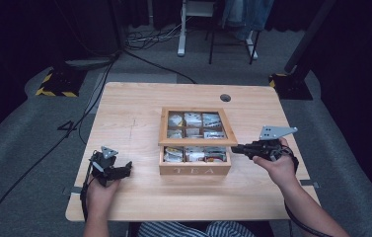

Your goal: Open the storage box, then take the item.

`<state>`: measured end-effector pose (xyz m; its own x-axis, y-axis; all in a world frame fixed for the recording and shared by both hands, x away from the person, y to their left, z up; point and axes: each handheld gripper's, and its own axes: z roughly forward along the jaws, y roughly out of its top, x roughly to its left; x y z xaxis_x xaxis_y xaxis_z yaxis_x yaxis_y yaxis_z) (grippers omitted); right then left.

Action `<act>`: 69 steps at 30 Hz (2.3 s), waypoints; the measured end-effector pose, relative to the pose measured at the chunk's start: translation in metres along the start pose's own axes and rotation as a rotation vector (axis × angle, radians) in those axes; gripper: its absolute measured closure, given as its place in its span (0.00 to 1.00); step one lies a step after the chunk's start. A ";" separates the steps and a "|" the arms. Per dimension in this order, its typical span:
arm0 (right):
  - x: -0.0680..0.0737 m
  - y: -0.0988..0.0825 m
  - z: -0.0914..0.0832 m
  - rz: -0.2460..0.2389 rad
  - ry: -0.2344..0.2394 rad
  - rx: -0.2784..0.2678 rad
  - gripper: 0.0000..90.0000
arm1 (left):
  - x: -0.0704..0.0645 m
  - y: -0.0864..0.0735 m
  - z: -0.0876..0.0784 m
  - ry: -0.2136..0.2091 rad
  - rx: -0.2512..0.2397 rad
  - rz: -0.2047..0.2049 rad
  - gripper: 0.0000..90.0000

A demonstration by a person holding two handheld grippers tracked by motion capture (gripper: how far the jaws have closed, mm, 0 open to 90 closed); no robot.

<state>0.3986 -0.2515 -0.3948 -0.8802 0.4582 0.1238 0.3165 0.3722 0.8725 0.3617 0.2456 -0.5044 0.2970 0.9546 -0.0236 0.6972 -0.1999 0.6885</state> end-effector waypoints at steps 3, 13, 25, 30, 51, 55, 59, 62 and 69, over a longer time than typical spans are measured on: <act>-0.002 0.005 0.000 0.006 -0.006 -0.021 1.00 | 0.000 0.000 0.000 0.000 0.000 0.000 0.17; -0.002 0.020 0.000 -0.026 -0.063 -0.090 1.00 | 0.000 0.000 0.000 0.000 0.000 0.000 0.17; -0.008 0.032 0.002 -0.007 -0.058 -0.135 1.00 | 0.000 0.000 0.001 0.014 -0.002 -0.014 0.14; -0.010 0.035 0.004 -0.012 -0.065 -0.148 1.00 | 0.000 0.000 0.001 0.014 0.000 -0.012 0.14; -0.011 0.035 0.011 -0.017 -0.050 -0.152 1.00 | -0.003 0.002 -0.002 0.026 0.032 -0.036 0.15; -0.011 0.035 0.011 -0.017 -0.051 -0.153 1.00 | -0.004 0.006 -0.003 0.037 0.071 -0.041 0.16; -0.013 0.038 0.011 -0.018 -0.049 -0.157 1.00 | -0.010 0.010 -0.009 0.049 0.084 -0.002 0.18; -0.014 0.039 0.011 -0.019 -0.047 -0.161 1.00 | -0.014 0.013 -0.017 0.036 0.063 0.019 0.25; -0.016 0.040 0.011 -0.017 -0.039 -0.170 1.00 | -0.022 0.033 -0.048 -0.179 -0.027 0.044 0.31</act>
<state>0.4289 -0.2353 -0.3668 -0.8694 0.4853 0.0932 0.2349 0.2399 0.9420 0.3468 0.2288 -0.4461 0.4399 0.8901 -0.1194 0.6639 -0.2328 0.7106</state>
